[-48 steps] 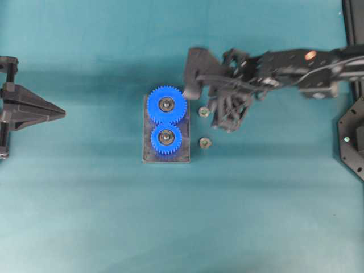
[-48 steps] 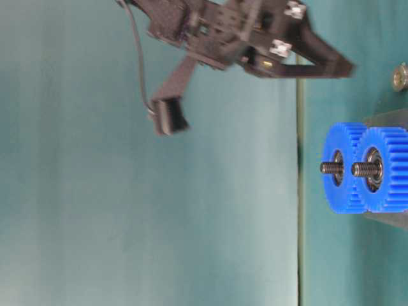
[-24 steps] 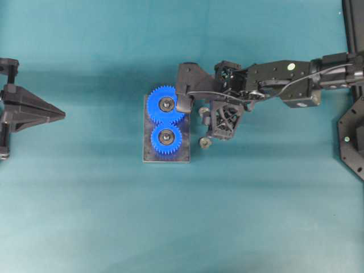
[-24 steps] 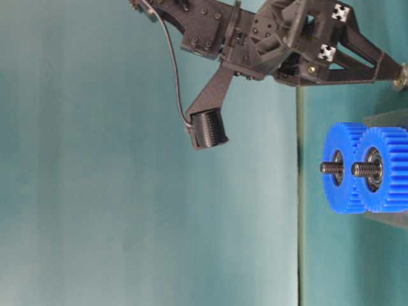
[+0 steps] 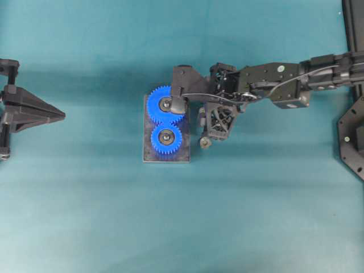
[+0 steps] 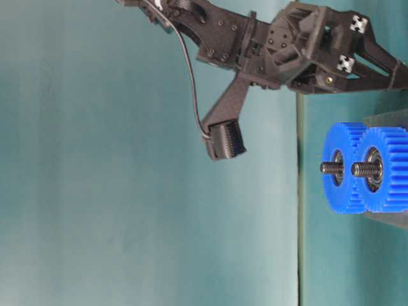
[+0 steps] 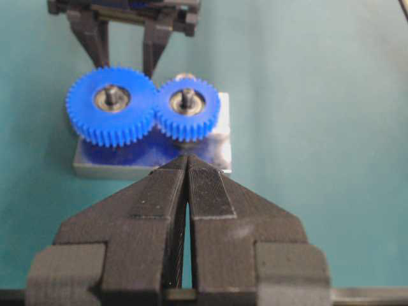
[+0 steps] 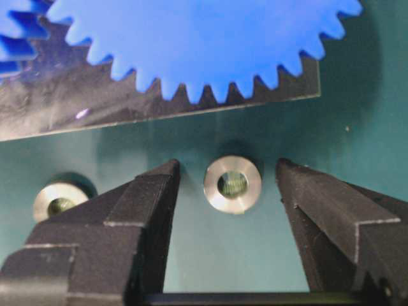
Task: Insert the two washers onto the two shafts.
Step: 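Lower the right gripper and pinch the upper silver washer, then lift the washer and carry it over the upper blue gear's shaft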
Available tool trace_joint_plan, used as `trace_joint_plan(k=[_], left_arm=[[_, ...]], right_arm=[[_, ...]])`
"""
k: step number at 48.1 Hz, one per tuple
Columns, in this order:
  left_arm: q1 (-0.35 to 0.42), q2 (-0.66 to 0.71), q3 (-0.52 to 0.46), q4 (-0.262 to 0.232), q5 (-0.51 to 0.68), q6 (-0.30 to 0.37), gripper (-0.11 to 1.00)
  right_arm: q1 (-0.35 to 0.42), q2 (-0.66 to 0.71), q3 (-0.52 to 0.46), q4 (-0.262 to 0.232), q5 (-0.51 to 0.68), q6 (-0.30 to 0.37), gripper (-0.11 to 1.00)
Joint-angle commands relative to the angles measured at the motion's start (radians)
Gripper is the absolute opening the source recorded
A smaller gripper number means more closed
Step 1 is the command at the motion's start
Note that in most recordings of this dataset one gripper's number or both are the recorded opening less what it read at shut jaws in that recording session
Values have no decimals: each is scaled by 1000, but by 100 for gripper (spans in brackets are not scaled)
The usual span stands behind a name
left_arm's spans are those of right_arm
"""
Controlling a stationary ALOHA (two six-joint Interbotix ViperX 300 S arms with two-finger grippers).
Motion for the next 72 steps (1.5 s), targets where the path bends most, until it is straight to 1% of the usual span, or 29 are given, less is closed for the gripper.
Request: trace_joint_plan(k=[1,17,38,43,53,63,72], left_arm=[[0,3,-11,3,-6,0,1],[0,3,-8,3,-5,-2,1],[-2,3,-2,3,-9,-2,1],[-2,3,-2,3,-11,-2,1],[0,3,-2,3,-11,-3,1],[0,3,-2,3,-12,-3,1],[0,3,-2,3,-12,-3,1]], right_arm=[[-2,-14,-18,-2,5,3,66],[-2,-21,-11,-2,48,3,66],[-5,-21,-11,-2,49,5,65],[-5,-23,-11,-2,51,5,60],[-5,-23,-12,-2,61,6,33],[-6,-23,-18,0,84,8,32],[-8,-60,-54,-2,126,21,32]])
